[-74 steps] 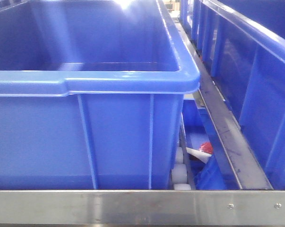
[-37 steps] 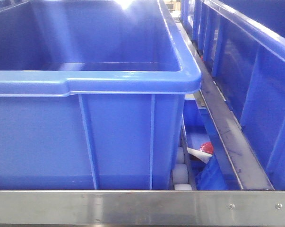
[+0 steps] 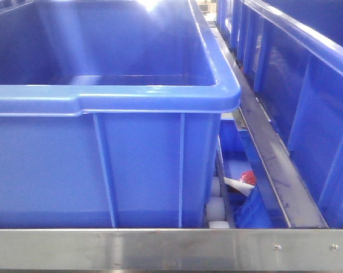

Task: Pick and sort blue part to right shelf
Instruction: 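Lower the right gripper's bottle into the blue bin and open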

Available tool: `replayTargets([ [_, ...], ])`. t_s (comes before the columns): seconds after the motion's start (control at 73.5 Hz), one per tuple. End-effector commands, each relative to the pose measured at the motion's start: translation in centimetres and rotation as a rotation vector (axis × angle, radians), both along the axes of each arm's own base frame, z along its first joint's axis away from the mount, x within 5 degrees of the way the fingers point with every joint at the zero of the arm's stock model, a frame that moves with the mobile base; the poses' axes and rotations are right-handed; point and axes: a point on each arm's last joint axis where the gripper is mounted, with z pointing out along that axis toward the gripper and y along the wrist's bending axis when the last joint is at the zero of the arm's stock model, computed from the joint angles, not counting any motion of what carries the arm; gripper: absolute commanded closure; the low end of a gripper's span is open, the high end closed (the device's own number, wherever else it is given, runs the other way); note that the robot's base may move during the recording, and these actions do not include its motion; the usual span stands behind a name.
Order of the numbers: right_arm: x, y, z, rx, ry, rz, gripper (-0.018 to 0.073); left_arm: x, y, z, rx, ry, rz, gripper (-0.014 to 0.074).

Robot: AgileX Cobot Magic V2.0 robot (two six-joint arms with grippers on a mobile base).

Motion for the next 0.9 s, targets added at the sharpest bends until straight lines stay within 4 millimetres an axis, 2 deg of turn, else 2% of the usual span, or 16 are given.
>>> replayTargets([
  [0.0, -1.1, -0.2, 5.4, -0.035, -0.154, 0.006, -0.0027, -0.1, -0.1, 1.4, -0.023, -0.09, -0.019, 0.0467],
  [0.095, -3.5, 0.2, 9.0, -0.038, -0.227, 0.006, 0.0059, -0.1, -0.1, 1.4, -0.023, -0.09, -0.019, 0.0467],
  [0.204, -6.8, 1.0, 12.2, -0.038, -0.3, 0.018, 0.0244, -0.1, -0.1, 1.4, -0.023, -0.09, -0.019, 0.0467],
  [0.258, -8.6, 1.5, 13.0, -0.029, -0.331, 0.025, 0.0358, -0.1, -0.1, 1.4, -0.023, -0.09, -0.019, 0.0467],
  [0.313, -11.3, 1.9, 13.8, -0.023, -0.391, 0.032, 0.0475, -0.1, -0.1, 1.4, -0.023, -0.09, -0.019, 0.0467],
  [0.34, -12.3, 2.1, 13.9, -0.023, -0.412, 0.035, 0.0506, -0.1, -0.1, 1.4, -0.023, -0.09, -0.019, 0.0467],
  [0.544, -20.8, 2.7, 12.5, -0.027, -0.585, 0.036, 0.0502, -0.1, -0.1, 1.4, -0.02, -0.091, -0.017, 0.0467],
  [0.734, -29.1, 3.2, 10.8, -0.048, -0.843, 0.039, 0.0502, -0.1, -0.1, 1.4, -0.017, -0.092, -0.015, 0.0467],
  [0.884, -34.3, 3.6, 9.6, -0.065, -1.052, 0.04, 0.0502, -0.1, -0.1, 1.4, -0.017, -0.092, -0.015, 0.0467],
])
